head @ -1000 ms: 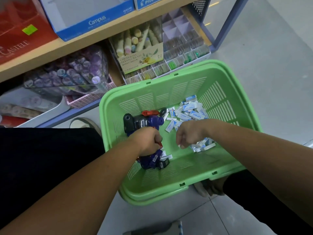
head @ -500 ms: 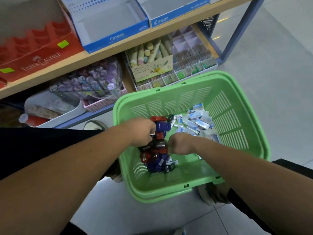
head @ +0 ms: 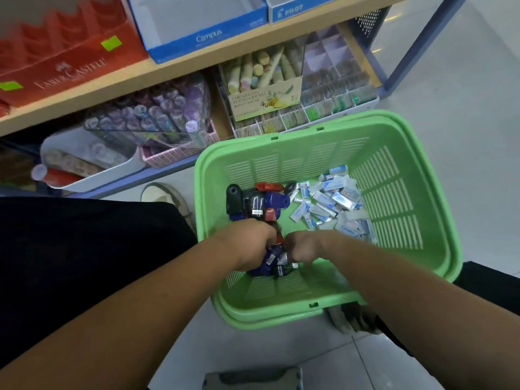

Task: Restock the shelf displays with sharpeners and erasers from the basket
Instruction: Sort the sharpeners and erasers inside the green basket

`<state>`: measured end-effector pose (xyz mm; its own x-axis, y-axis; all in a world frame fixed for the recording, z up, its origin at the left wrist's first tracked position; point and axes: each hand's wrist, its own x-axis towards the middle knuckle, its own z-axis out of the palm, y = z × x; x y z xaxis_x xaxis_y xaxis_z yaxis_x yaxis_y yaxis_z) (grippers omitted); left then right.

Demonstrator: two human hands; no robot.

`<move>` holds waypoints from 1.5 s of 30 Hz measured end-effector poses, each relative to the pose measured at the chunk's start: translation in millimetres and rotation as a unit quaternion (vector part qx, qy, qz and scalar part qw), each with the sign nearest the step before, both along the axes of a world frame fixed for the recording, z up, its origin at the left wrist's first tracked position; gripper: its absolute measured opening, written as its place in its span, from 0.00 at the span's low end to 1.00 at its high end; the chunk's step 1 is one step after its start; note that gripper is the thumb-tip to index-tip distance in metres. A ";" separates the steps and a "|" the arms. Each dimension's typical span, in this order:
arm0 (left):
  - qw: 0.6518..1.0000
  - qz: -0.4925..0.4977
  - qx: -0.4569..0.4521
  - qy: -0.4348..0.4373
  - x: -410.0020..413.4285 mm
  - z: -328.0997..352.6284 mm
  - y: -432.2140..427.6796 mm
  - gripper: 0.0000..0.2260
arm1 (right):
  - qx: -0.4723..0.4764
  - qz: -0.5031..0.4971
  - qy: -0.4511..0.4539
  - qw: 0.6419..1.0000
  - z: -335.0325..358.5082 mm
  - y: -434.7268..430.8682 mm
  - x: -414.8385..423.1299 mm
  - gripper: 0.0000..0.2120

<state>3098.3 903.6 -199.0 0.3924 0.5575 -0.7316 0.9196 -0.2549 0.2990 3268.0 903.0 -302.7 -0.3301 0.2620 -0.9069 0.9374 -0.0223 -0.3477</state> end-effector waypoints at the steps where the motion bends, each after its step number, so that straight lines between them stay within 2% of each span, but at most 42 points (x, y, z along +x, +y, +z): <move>1: 1.000 0.013 0.001 -0.012 -0.8 -0.6 1.9 0.14 | 0.004 -0.006 0.001 1.000 0.4 -0.6 -0.7 0.12; 3: 0.999 0.034 0.010 -0.026 -2.1 -0.3 4.0 0.13 | 0.017 -0.026 0.007 1.000 -0.9 -1.2 -3.1 0.13; 6: 0.999 0.030 0.011 -0.019 -1.1 -2.4 2.8 0.12 | 0.025 -0.046 0.017 0.998 -2.1 -2.7 -3.0 0.08; 10: 1.000 0.005 0.009 -0.001 -0.3 -4.2 0.8 0.13 | 0.016 -0.100 0.021 0.995 -2.6 -1.0 6.5 0.07; 17: 1.000 0.010 0.003 0.002 1.0 -2.3 0.1 0.15 | -0.028 -0.136 0.039 0.990 -5.0 -7.4 -2.2 0.15; 23: 1.000 0.022 0.009 -0.001 0.3 -4.3 -0.1 0.13 | -0.045 -0.113 0.041 0.992 -6.3 -8.4 -0.7 0.29; 31: 0.998 0.059 -0.009 -0.018 -0.6 -6.4 2.0 0.16 | -0.108 -0.175 0.057 0.977 -11.6 -15.2 -2.3 0.18; 33: 0.998 0.058 -0.008 -0.017 -0.5 -6.1 1.9 0.15 | -0.102 -0.166 0.063 0.979 -6.9 -15.1 -4.2 0.18; 40: 0.997 0.071 -0.012 -0.023 -2.2 -4.8 3.0 0.15 | -0.120 -0.215 0.103 0.964 -4.4 -18.9 -14.9 0.24; 43: 0.997 0.076 -0.020 -0.021 -3.0 -4.9 4.5 0.18 | -0.119 -0.178 0.074 0.974 -2.6 -16.2 -16.6 0.33; 45: 0.996 0.078 -0.024 -0.023 -3.4 -5.7 5.1 0.18 | -0.107 -0.146 0.051 0.982 3.0 -13.6 -18.6 0.36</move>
